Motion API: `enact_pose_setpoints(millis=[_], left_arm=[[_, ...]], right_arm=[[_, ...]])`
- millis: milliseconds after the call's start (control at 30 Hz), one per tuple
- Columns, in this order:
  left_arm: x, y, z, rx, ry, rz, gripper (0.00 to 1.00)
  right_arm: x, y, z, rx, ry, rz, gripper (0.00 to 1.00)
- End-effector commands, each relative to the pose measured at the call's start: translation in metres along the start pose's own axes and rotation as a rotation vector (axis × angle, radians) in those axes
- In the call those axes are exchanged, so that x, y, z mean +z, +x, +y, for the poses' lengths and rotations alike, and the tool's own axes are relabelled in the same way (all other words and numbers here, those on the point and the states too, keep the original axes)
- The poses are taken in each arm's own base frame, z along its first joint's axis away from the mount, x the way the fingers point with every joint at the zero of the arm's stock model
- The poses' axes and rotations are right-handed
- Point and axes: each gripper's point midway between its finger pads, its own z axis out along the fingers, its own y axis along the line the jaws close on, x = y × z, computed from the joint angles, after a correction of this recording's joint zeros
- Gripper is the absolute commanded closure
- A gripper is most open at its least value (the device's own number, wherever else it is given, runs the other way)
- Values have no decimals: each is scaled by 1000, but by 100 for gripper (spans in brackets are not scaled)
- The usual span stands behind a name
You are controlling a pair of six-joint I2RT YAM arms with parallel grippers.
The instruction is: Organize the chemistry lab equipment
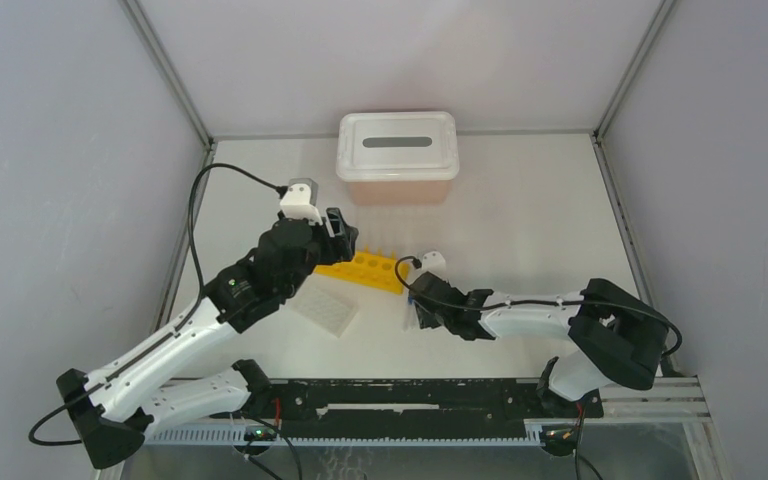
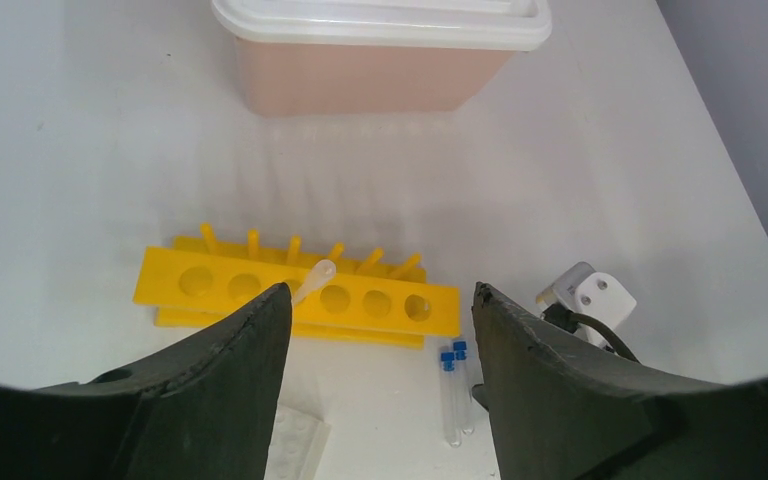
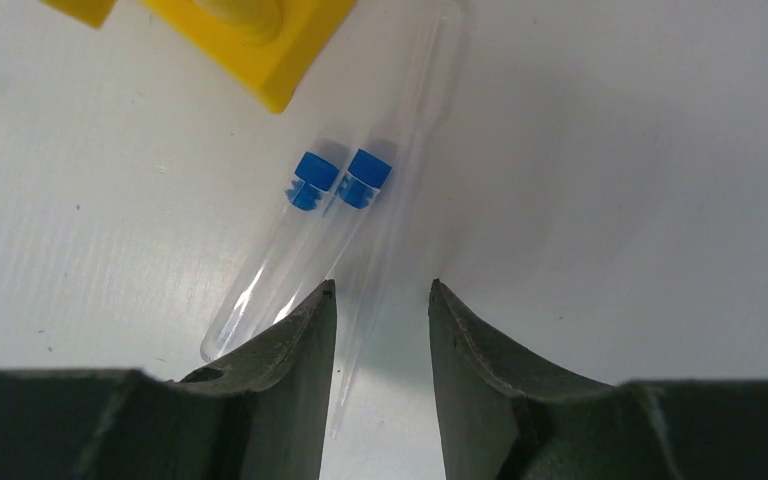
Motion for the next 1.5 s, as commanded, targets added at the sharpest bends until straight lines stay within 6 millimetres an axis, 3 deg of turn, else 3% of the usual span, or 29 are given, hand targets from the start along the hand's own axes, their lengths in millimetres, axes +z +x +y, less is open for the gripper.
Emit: enact_pose_setpoints(millis=[0,200,500,733,1167,1467], left_arm=[[-8,-19,-7,-38,28,-59,29],[-8,-19,-4,-38,20,-64,29],[-11,-19,-3,-44,21,-68,27],[-13,-19,-1,-43,13,-61,25],[-15,-19,-24,-77,111,-17,18],[-17,-11,-52,-146,261,94,15]], right_arm=[[3,-17,8,41,-25,-30,54],[10,-10,8,46,-32,2,61],[13,8,-1,46,14,67,90],[7,1,-3,43,33,32,95],[-38,-40,-21,70,42,-129,97],[-93,-78,2,4,-120,-339,97]])
